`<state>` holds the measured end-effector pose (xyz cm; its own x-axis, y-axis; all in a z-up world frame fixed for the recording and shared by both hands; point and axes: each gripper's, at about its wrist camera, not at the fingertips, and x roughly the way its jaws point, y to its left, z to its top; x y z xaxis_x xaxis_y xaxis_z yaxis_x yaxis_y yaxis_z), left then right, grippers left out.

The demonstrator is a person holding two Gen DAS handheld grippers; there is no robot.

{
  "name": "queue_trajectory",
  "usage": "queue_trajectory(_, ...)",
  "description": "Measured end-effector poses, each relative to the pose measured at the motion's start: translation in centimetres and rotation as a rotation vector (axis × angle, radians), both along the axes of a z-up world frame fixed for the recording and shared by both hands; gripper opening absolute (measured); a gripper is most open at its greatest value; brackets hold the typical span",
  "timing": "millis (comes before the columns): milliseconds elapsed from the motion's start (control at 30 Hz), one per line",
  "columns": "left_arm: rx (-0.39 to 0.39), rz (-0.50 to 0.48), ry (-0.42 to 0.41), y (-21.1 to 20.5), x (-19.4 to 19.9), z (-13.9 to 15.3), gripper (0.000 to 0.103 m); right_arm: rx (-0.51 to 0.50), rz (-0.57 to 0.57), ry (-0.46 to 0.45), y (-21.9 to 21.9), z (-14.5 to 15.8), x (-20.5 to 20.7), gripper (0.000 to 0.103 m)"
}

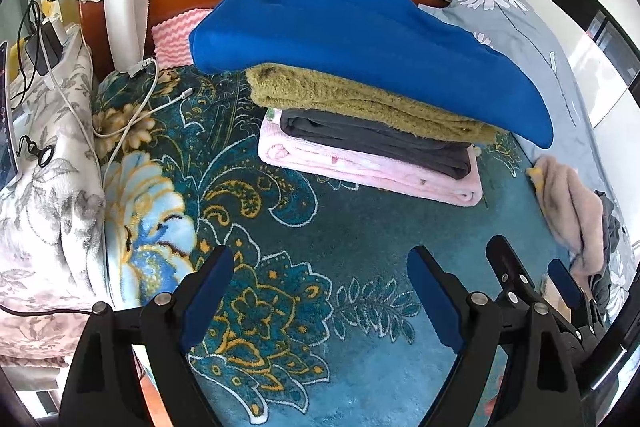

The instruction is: Fold clothes

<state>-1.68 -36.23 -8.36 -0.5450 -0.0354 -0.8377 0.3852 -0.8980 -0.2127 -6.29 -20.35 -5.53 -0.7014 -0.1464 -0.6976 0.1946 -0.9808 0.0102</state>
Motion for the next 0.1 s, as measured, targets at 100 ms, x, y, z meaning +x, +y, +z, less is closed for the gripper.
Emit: queue_trajectory(100, -0.009, -0.003, 0.001, 0.16, -0.02, 0.07, 0.089, 0.004, 0.010, 0.008, -0.19, 0.08, 0.10, 0.103)
